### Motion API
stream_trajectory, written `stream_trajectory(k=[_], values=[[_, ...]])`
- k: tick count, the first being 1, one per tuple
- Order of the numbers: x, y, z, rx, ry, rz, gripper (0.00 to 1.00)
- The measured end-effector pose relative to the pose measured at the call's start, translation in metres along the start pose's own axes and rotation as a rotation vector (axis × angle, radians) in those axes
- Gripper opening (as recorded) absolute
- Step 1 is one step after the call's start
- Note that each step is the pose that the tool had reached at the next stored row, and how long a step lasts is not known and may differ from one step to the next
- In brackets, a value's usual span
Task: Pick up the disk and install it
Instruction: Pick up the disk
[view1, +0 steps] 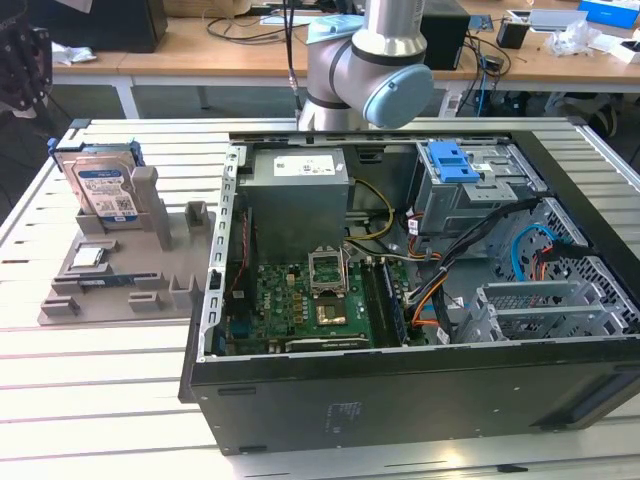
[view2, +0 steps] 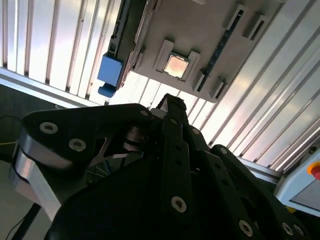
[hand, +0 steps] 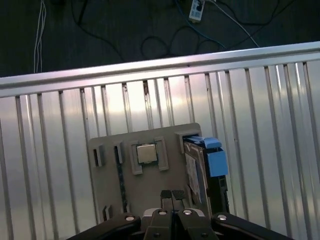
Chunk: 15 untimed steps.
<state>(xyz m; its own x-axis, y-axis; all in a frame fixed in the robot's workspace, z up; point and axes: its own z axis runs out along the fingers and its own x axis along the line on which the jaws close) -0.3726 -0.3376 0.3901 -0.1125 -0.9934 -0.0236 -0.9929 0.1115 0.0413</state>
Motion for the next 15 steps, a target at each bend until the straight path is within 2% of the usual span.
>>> stream_trajectory(k=[9, 15], values=[[0.0000, 0.0000, 0.0000, -0.0023, 0.0041, -0.097, 0.10], [0.0000, 0.0000, 0.0000, -0.0023, 0.0042, -0.100, 0.11]])
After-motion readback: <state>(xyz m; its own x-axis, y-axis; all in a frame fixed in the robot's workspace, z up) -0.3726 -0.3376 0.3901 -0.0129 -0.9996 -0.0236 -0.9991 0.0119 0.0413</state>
